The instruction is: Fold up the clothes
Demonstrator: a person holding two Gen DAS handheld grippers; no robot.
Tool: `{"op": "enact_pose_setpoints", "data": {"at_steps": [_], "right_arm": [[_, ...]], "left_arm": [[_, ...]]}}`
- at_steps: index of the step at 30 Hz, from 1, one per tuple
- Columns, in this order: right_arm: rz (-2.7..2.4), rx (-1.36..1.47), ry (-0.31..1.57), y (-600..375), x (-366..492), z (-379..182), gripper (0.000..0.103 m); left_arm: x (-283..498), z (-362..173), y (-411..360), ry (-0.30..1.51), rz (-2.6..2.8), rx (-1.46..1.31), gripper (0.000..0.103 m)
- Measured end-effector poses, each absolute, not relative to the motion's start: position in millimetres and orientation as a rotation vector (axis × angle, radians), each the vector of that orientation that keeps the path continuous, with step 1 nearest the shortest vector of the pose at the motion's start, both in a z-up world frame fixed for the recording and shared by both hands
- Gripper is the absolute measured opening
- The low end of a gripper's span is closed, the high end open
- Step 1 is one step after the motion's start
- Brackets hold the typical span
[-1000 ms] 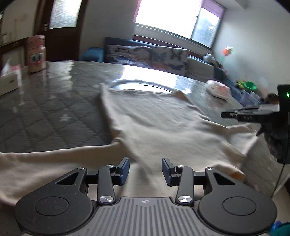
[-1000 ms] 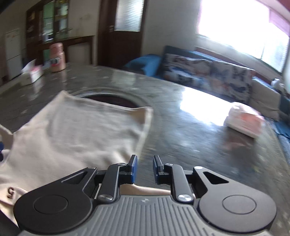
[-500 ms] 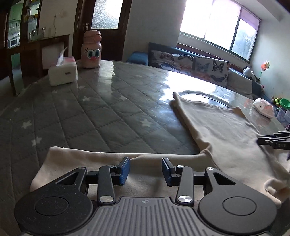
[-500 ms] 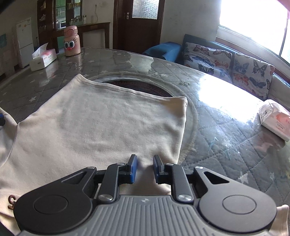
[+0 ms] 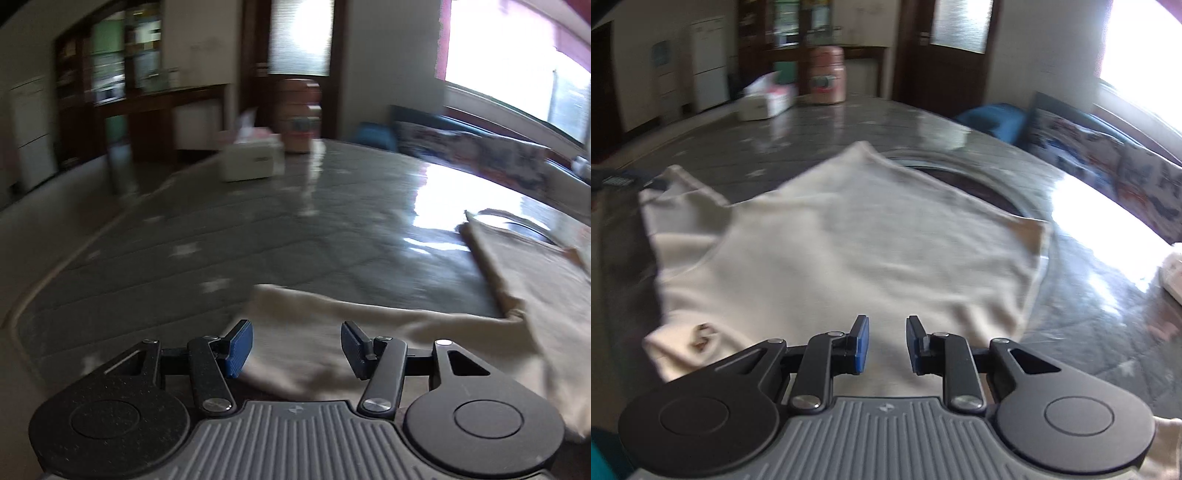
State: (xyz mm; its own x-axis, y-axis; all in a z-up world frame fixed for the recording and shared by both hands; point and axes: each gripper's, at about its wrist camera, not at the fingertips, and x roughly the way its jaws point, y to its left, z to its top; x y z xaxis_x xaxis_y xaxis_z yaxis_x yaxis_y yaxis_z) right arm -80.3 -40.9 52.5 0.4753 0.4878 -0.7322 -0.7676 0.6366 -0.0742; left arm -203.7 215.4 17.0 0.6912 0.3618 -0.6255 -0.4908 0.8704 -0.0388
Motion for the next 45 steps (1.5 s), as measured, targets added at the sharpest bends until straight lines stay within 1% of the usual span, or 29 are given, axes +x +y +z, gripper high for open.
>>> {"op": "enact_pose_setpoints", "data": {"at_steps": [4,6,8,10,11,18,19,22,23,25,27,29,31,39,43,45], "right_arm": [[0.861,-0.448,0.745,-28.8,-98.5,51.3,0.022],[0.884,-0.459,0.751,-24.4,-105.4,49.7,0.022],[0.896,-0.469,0.755,-22.0,-111.9,48.1,0.022],[0.896,-0.485,0.744,-21.5,-117.3,48.3,0.022],[0.895,-0.496,0.734,-21.8,-120.0,49.5,0.022],[0.911,-0.504,0.715,-25.2,-131.8,48.3,0.022],[0.911,-0.506,0.712,-25.7,-133.4,48.3,0.022],[0.902,-0.474,0.703,-33.7,-133.8,57.1,0.023],[0.896,-0.462,0.698,-37.5,-133.6,60.7,0.024],[0.873,-0.439,0.688,-45.9,-132.1,66.6,0.024],[0.833,-0.407,0.682,-58.3,-127.9,71.9,0.025],[0.775,-0.372,0.680,-74.7,-121.8,75.2,0.026],[0.720,-0.340,0.691,-90.1,-115.2,74.0,0.026],[0.578,-0.284,0.786,-134.3,-103.6,44.6,0.027],[0.547,-0.256,0.767,-150.1,-106.4,48.3,0.027],[0.517,-0.230,0.755,-159.5,-103.4,51.7,0.027]], "left_arm": [[-202.7,13.0,222.4,0.653,0.518,-0.199,0.056],[-202.1,11.2,225.4,0.652,0.533,-0.191,0.045],[-200.9,11.5,224.4,0.644,0.521,-0.168,0.019],[-199.0,12.3,224.3,0.642,0.522,-0.152,0.012],[-197.9,12.8,224.5,0.643,0.527,-0.146,0.011],[-190.0,16.3,226.3,0.646,0.562,-0.103,0.011],[-188.9,16.8,226.5,0.646,0.567,-0.097,0.012],[-185.5,18.3,227.3,0.647,0.582,-0.079,0.020],[-184.4,18.7,227.5,0.648,0.587,-0.073,0.032],[-185.5,23.8,224.9,0.634,0.596,-0.072,0.050],[-187.7,32.3,216.3,0.604,0.574,-0.081,0.054],[-189.4,41.9,205.8,0.575,0.542,-0.092,0.063],[-188.2,49.2,190.7,0.555,0.489,-0.099,0.069],[-162.1,60.0,105.2,0.539,0.170,-0.093,0.070],[-140.7,58.3,55.8,0.551,0.002,-0.088,0.071],[-131.5,56.8,32.3,0.553,-0.059,-0.082,0.074]]}}
